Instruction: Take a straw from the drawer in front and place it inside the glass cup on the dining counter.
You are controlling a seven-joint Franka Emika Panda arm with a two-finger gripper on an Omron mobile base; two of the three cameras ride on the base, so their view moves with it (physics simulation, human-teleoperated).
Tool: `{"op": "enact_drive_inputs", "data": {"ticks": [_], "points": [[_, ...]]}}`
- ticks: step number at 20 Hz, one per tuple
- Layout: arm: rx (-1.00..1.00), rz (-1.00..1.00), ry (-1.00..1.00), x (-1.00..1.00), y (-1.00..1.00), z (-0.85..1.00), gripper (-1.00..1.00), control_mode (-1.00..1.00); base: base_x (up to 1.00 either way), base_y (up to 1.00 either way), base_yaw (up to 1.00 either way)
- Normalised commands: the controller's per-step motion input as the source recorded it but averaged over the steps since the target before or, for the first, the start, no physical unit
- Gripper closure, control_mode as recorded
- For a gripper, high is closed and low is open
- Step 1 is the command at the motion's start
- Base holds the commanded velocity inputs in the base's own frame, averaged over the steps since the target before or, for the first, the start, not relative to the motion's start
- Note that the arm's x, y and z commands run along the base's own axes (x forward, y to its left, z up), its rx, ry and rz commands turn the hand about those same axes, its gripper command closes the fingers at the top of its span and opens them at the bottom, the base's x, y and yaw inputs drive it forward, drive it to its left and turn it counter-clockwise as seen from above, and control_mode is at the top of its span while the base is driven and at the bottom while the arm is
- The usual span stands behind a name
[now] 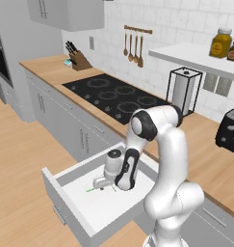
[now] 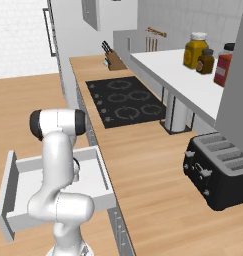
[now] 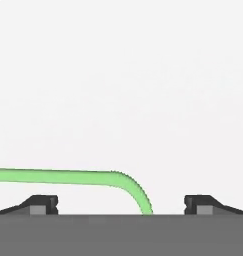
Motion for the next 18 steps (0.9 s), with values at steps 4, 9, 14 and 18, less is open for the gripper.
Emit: {"op": "enact_drive_inputs", "data": {"ticks": [4, 9, 14, 18], "points": [[-0.1, 0.0, 0.1, 0.41, 0.1, -0.14, -1.0, -1.0, 0.0, 0.0, 0.0], [-0.12, 0.0, 0.11, 0.48, 0.03, -0.21, 1.0, -1.0, 0.0, 0.0, 0.0], [-0.08, 0.02, 0.06, 0.06, 0.0, -0.16, 1.0, -1.0, 0.0, 0.0, 0.0], [-0.02, 0.05, 0.0, 0.0, 0.0, -0.04, 1.0, -1.0, 0.0, 0.0, 0.0]]}}
